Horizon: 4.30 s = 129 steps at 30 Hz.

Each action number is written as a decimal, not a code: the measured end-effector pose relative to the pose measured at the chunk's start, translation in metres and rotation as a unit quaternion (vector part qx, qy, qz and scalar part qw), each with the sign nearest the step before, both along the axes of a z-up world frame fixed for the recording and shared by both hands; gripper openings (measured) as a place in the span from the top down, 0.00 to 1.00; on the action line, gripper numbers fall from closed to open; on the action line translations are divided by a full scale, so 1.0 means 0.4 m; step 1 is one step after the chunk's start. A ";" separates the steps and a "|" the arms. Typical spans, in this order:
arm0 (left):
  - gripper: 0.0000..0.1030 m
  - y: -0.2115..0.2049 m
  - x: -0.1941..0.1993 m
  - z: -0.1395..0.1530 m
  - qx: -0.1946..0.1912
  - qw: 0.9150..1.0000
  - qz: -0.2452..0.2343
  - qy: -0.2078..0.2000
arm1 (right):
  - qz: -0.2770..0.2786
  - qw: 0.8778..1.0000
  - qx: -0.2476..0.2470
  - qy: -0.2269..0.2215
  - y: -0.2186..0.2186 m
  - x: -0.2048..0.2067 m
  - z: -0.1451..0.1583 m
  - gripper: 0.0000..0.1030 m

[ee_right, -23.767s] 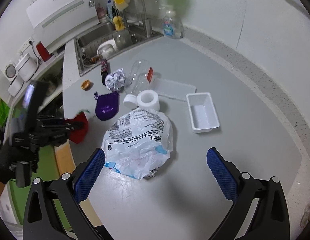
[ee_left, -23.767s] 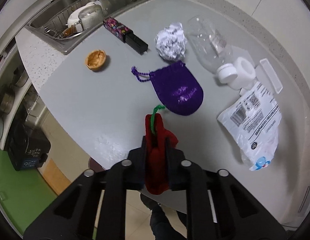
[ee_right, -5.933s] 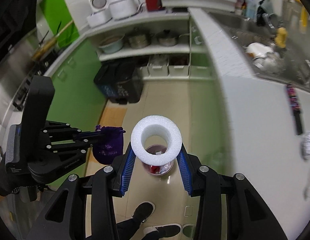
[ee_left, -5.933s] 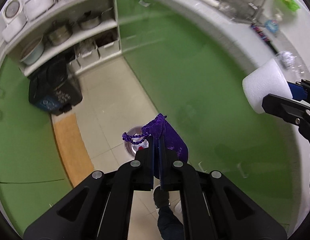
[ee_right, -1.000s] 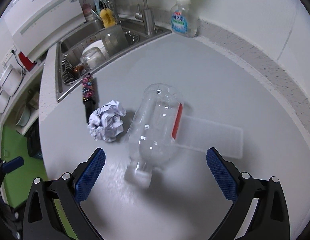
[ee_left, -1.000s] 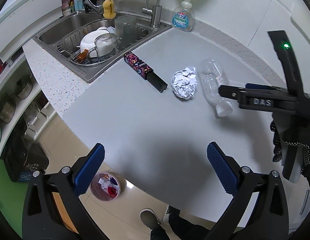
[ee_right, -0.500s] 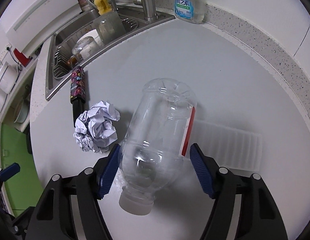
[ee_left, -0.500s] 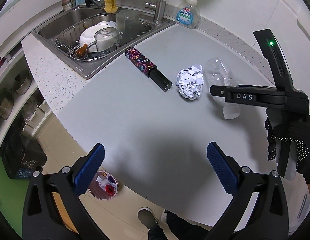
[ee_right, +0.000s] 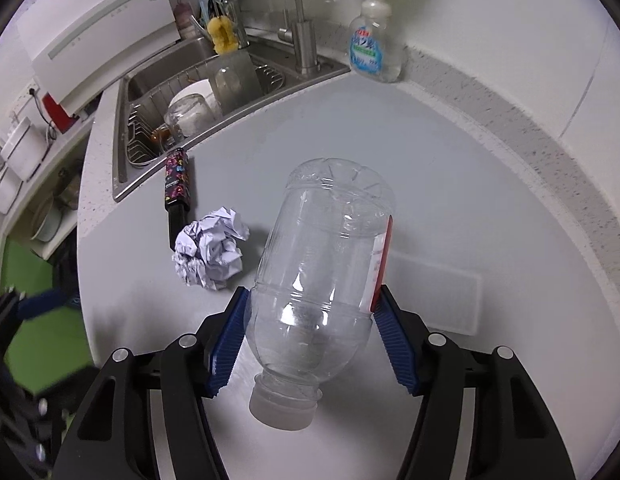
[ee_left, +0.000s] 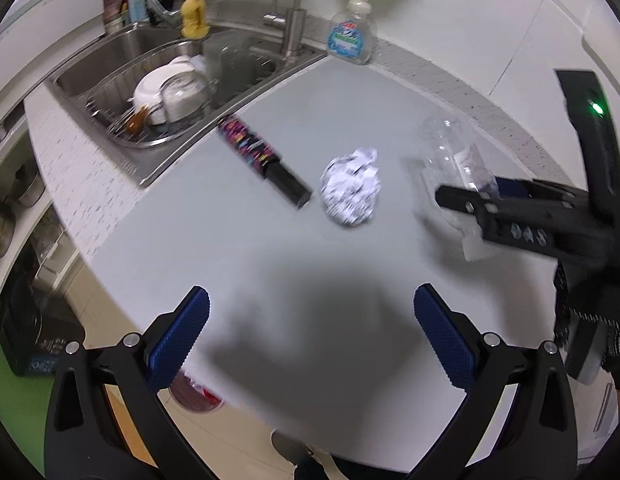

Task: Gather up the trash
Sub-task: 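Grasp the crumpled white paper with the left gripper, then carry the bottle and paper over the pink bin and open both grippers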

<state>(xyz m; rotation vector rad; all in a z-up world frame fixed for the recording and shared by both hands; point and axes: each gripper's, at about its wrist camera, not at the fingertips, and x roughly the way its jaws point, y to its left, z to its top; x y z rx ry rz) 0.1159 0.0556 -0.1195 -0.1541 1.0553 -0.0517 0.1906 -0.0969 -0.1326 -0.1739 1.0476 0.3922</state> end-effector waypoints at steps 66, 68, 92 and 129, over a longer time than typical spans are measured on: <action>0.66 0.219 -0.300 0.056 0.056 0.995 0.077 -0.002 | 0.176 0.983 0.042 -0.018 0.259 -0.305 0.098 0.40; 0.66 0.270 -0.361 0.045 0.054 0.993 0.103 0.004 | 0.196 0.980 0.041 -0.012 0.307 -0.330 0.086 0.40; 0.66 0.678 -0.699 -0.584 -0.017 0.949 0.296 0.108 | 0.382 0.913 -0.062 0.130 0.851 -0.517 -0.695 0.40; 0.66 0.691 -0.538 -1.158 -0.083 0.946 0.276 0.150 | 0.317 0.929 -0.119 0.150 0.788 -0.449 -1.129 0.06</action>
